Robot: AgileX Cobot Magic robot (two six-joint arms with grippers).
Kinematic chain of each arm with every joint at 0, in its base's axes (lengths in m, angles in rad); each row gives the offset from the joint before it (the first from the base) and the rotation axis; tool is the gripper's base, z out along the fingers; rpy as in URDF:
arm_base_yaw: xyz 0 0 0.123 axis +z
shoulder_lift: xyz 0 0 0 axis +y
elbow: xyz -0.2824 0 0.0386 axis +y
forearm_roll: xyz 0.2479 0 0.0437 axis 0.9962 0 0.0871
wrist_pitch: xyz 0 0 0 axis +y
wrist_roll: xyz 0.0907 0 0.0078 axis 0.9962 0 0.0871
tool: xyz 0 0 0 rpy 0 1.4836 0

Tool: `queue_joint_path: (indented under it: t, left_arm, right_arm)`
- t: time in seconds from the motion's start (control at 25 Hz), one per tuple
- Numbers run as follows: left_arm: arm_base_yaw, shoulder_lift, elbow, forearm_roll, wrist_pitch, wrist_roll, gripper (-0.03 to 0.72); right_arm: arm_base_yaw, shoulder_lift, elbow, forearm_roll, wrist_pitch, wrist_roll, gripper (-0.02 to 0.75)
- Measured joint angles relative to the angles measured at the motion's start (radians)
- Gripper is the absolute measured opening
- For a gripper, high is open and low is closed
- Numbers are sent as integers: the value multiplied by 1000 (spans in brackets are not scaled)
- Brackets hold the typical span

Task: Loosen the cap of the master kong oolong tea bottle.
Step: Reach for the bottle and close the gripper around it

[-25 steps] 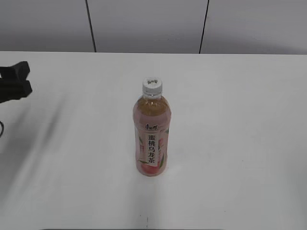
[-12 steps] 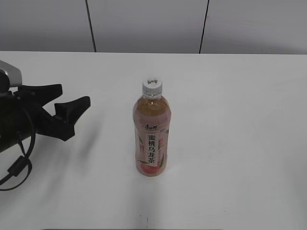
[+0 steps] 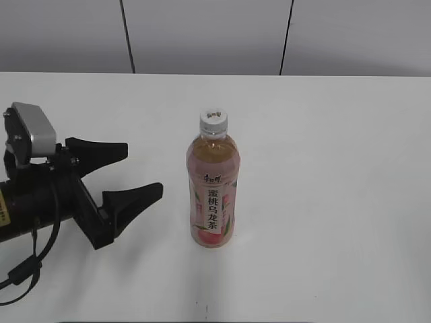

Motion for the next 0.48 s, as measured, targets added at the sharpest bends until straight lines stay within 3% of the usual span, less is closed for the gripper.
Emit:
queue_joint_path:
  t: [0.32,0.48]
  left_arm:
    - [0,0,0,124,0,-12,552]
    - [0,0,0,149,0,-16,582]
  right_arm:
    - [0,0,0,0,0,0,491]
    - [0,0,0,0,0,0,491]
